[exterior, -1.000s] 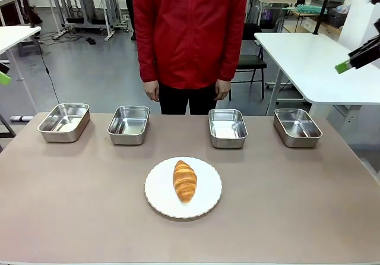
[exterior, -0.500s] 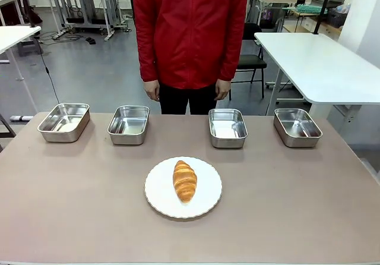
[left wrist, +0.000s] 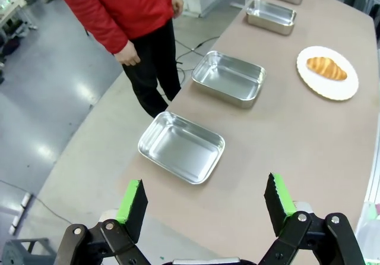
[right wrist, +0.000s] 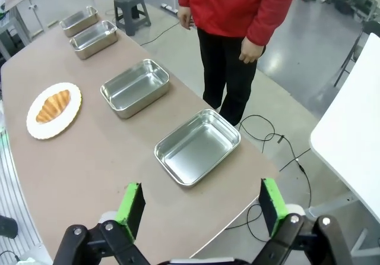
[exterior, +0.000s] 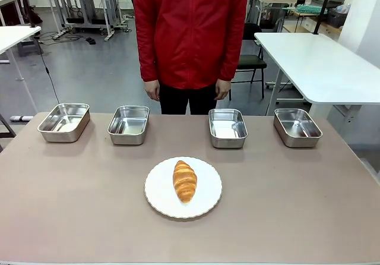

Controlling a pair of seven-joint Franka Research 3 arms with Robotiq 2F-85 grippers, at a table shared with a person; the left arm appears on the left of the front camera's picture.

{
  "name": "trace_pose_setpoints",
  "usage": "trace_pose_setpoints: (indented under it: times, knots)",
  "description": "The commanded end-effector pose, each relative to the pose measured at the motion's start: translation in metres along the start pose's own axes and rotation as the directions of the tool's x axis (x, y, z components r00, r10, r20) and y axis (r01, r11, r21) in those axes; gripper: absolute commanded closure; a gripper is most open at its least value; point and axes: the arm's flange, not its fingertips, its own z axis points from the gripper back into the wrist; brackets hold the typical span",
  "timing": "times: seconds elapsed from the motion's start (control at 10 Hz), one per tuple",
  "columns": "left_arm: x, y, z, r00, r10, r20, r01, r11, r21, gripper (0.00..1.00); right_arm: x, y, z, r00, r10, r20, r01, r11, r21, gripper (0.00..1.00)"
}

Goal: Place the bread in the container.
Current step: Place the Butter Roll into the Airtight Container indicated by the human.

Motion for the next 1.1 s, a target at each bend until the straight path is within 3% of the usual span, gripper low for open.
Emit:
trace_pose_setpoints:
  times: [0.0, 0.6, 1.0]
  knots:
    - [0.006, 0.002, -0.002, 1.0, -0.023, 0.019, 0.023, 1.0, -0.019, 0.0, 0.007, -0.001, 0.004, 0.999, 0.027, 0.043, -0.027, 1.0, -0.007, 0.0]
    - [0.014, -0.005, -0.002, 1.0, 0.027, 0.008, -0.026, 1.0, -0.016, 0.0, 0.037, 0.022, 0.0, 0.997, 0.045, 0.057, -0.043, 0.998, -0.036, 0.0]
    - [0.02, -0.025, 0.008, 0.994, 0.089, 0.066, -0.09, 0.996, 0.013, 0.0, 0.043, 0.03, -0.002, 0.997, 0.053, 0.058, -0.05, 0.997, -0.052, 0.0]
